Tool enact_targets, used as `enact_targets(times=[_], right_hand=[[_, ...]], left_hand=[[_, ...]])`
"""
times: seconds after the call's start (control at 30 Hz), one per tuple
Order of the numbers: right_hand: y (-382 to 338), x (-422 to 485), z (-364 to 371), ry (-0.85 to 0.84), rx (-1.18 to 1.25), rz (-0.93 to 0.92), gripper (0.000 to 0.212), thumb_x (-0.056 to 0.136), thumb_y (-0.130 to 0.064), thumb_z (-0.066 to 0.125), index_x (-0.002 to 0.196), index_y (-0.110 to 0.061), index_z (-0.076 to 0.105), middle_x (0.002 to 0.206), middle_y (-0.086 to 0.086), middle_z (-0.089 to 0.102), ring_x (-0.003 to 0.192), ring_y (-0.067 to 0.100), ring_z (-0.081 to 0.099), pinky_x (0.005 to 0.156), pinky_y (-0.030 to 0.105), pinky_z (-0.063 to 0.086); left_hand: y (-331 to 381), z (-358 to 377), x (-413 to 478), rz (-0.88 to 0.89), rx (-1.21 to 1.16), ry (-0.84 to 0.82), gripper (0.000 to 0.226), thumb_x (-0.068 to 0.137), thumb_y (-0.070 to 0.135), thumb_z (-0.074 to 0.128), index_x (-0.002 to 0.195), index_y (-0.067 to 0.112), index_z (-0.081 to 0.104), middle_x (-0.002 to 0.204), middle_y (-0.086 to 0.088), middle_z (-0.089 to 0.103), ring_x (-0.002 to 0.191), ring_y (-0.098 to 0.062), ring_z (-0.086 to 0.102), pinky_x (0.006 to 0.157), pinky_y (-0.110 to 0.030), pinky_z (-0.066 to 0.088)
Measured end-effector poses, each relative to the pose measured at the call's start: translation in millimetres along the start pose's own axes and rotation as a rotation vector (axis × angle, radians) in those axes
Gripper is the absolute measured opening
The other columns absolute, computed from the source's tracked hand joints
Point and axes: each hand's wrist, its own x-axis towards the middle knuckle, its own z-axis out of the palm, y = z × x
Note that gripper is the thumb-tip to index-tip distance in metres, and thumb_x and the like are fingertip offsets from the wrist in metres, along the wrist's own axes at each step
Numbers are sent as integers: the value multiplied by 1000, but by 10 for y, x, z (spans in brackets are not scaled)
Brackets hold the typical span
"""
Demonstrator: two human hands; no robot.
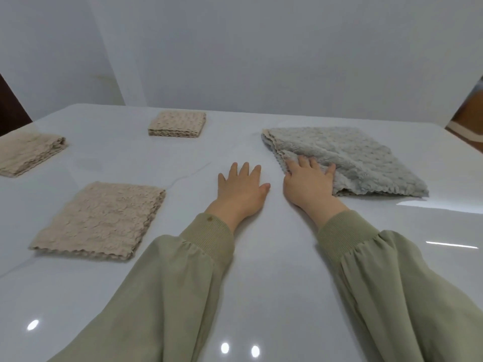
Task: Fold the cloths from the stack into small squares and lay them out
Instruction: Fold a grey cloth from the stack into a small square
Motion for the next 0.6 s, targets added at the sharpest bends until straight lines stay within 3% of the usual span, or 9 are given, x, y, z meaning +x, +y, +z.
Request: enact_targets(times=[0.2,0.33,0.43,0.53,0.6], right_hand=[[414,-153,-53,16,-9,42,51,98,-27,20,149,-27,18,158,-1,13,145,23,9,111,63,-2],[613,-299,-60,185,171,-17,47,97,-26,33,143,-18,33,145,9,41,135,27,35,112,52,19],[664,-361,-97,350,283,22,40,93,-30,43,124,-7,52,119,13,60,110,31,53,93,40,40],[683,-373,-86,397,302,33,24,91,-24,46,92,-5,61,93,12,63,86,29,55,68,32,39],[681,-378,-80,397,306,43,23,89,-23,48,84,-5,62,84,10,63,80,27,57,63,30,36]], left_hand=[[298,80,-53,-5,-27,-20,58,99,49,18,150,24,7,159,-2,2,145,-28,-5,113,-59,3],[480,153,-86,7,-2,-1,56,99,48,18,149,24,10,159,-3,4,145,-27,-3,111,-62,3],[489,178,-85,14,-8,41,53,99,44,20,147,22,19,157,-2,12,145,-26,2,111,-62,5],[453,176,-90,39,-21,82,47,99,40,24,139,18,34,149,-2,30,143,-26,13,110,-61,11],[426,161,-110,60,-34,104,40,98,38,27,127,16,44,135,-2,42,138,-26,23,109,-59,17]])
